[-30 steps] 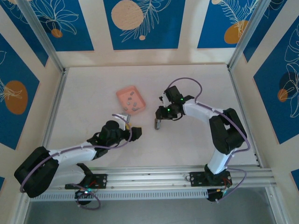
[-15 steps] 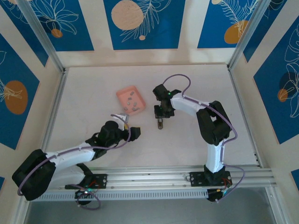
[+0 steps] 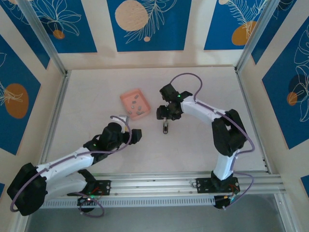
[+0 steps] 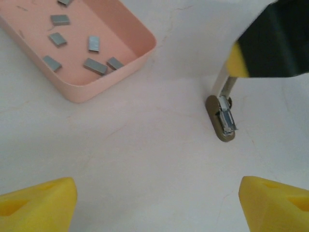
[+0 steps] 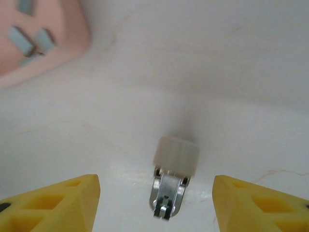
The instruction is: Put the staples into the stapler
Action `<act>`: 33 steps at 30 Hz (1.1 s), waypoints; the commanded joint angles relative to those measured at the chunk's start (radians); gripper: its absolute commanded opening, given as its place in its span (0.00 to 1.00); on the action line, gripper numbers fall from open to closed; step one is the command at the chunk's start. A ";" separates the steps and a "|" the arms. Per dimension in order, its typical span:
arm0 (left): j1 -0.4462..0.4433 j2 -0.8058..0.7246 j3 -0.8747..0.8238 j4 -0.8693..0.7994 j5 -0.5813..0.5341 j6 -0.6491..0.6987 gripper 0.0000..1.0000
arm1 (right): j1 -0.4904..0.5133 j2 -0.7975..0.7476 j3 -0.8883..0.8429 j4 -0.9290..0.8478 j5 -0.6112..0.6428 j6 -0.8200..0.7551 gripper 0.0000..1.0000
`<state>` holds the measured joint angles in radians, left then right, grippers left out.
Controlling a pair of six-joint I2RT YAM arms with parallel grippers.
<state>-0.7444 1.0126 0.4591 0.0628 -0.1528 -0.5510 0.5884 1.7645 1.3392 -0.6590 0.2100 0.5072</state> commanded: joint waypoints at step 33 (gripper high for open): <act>0.350 -0.179 0.117 -0.911 -0.246 -0.613 1.00 | 0.033 -0.358 -0.437 0.426 -0.164 0.047 0.65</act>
<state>-0.4168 0.8433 0.5858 -0.7670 -0.3702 -1.1046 0.6262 1.4097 0.9203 -0.2527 0.0731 0.5560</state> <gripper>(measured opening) 0.999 0.655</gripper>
